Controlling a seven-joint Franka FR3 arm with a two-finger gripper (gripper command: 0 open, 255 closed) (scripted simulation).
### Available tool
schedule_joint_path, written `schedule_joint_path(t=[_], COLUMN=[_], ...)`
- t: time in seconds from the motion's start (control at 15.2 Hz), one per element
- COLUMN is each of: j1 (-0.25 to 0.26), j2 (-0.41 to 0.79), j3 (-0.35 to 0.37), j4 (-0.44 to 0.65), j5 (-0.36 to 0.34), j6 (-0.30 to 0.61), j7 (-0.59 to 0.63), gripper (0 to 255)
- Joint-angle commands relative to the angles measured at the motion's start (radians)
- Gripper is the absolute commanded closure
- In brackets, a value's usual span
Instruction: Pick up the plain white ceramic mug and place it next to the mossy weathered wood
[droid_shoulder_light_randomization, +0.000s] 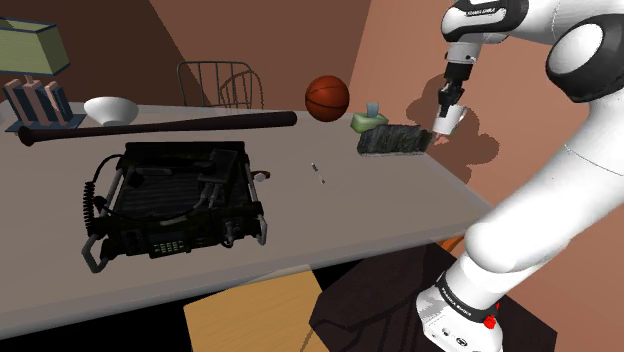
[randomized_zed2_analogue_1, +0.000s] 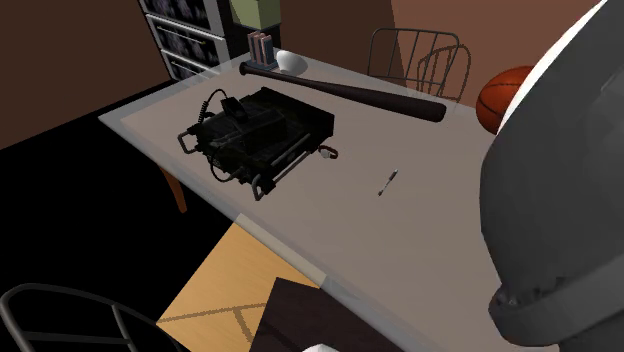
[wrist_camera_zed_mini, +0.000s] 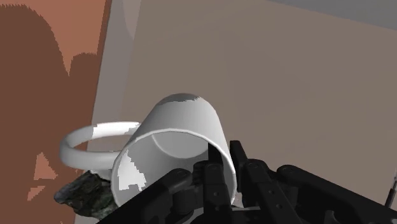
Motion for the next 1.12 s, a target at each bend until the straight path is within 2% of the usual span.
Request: schedule_joint_path(t=[0.0, 0.4, 0.73, 1.06], j1=[-0.026, -0.128, -0.257, -0.240], j2=[0.065, 0.276, 0.483, 0.462], j3=[-0.031, -0.093, -0.110, -0.108], j4=[0.071, 0.310, 0.584, 0.484], j5=[0.019, 0.106, 0.200, 0.190], j6=[-0.004, -0.038, -0.112, -0.034], j7=[-0.063, -0.228, -0.344, -0.334], gripper=[255, 255, 255, 255])
